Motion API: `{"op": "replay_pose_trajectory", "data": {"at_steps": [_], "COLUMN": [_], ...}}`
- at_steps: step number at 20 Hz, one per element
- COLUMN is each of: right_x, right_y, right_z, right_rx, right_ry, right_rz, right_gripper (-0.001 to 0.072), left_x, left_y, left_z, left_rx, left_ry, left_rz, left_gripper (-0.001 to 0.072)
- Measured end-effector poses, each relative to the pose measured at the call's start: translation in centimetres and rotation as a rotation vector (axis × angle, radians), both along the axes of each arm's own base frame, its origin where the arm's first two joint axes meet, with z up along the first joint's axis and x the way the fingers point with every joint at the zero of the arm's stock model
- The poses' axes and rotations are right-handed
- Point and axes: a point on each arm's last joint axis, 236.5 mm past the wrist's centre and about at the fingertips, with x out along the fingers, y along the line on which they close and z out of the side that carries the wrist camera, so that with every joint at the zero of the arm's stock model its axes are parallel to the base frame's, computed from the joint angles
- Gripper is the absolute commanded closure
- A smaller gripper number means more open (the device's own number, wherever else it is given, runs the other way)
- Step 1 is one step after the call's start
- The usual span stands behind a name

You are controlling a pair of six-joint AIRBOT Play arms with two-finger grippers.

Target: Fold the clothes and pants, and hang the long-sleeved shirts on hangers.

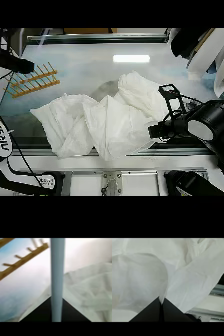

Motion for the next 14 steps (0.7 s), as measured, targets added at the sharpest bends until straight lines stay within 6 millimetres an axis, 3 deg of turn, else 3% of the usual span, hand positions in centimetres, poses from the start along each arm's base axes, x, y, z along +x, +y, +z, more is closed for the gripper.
{"op": "replay_pose_trajectory", "data": {"at_steps": [2,5,11,14], "right_x": [0.0,0.0,0.0,0.0], "right_y": [0.0,0.0,0.0,0.0], "right_z": [0.0,0.0,0.0,0.0], "right_rx": [0.000,-0.001,-0.001,0.000], "right_ry": [0.000,0.000,0.000,0.000], "right_rz": [0.000,0.000,0.000,0.000], "right_gripper": [0.0698,0.0698,0.0698,0.0698], "left_x": [-2.5,-5.0,-8.5,-12.0], "left_y": [-3.9,-8.0,-12.0,-12.9], "left_z": [0.2,0.4,0.6,-0.4], "left_rx": [-0.059,-0.109,-0.129,-0.117], "left_ry": [0.071,0.134,0.180,0.210], "left_rz": [-0.141,-0.290,-0.458,-0.566], "left_gripper": [0.0693,0.0696,0.0696,0.0696]}}
